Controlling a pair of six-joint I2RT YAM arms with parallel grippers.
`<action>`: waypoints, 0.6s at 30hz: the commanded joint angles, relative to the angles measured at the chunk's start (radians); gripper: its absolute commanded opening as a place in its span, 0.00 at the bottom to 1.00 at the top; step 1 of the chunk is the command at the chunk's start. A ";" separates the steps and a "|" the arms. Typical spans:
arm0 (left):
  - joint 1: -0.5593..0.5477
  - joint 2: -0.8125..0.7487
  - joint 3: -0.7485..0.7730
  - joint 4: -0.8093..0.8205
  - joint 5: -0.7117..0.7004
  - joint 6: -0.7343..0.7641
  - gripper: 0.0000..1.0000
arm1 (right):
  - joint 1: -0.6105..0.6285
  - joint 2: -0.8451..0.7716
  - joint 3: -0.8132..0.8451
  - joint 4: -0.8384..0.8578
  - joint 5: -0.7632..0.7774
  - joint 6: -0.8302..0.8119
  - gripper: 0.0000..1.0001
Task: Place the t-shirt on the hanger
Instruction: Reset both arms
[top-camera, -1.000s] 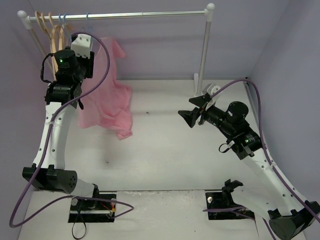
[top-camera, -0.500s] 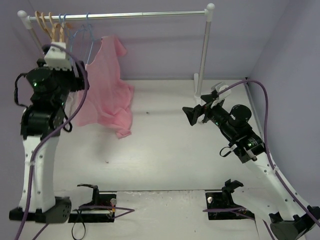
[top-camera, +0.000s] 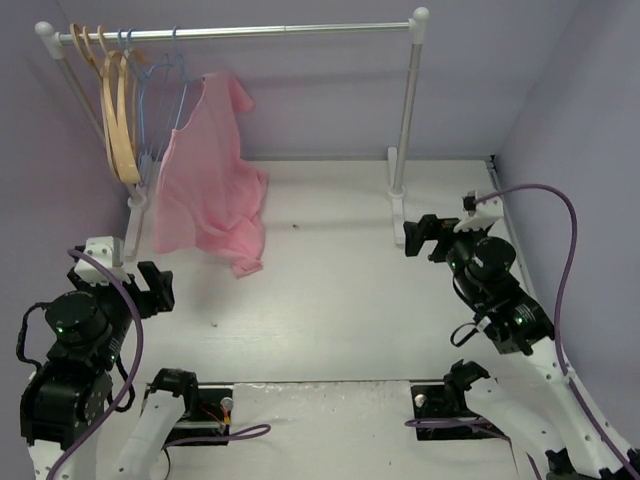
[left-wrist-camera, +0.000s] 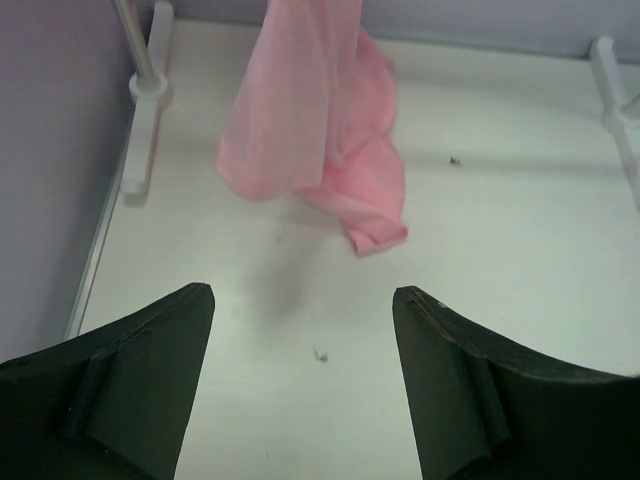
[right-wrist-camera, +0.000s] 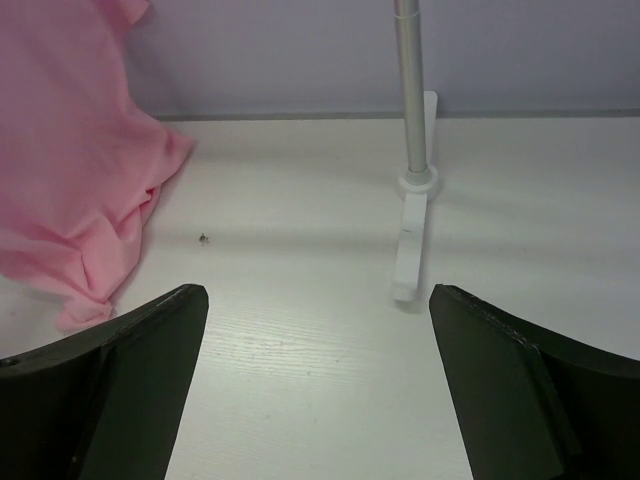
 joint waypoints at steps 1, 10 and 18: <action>-0.028 -0.035 -0.035 -0.041 -0.079 -0.043 0.72 | 0.000 -0.108 -0.040 0.029 0.088 0.053 1.00; -0.063 -0.140 -0.154 -0.040 -0.156 -0.051 0.72 | 0.001 -0.222 -0.082 0.031 0.134 0.065 1.00; -0.066 -0.184 -0.251 -0.015 -0.175 -0.065 0.72 | 0.001 -0.205 -0.078 0.046 0.124 0.062 1.00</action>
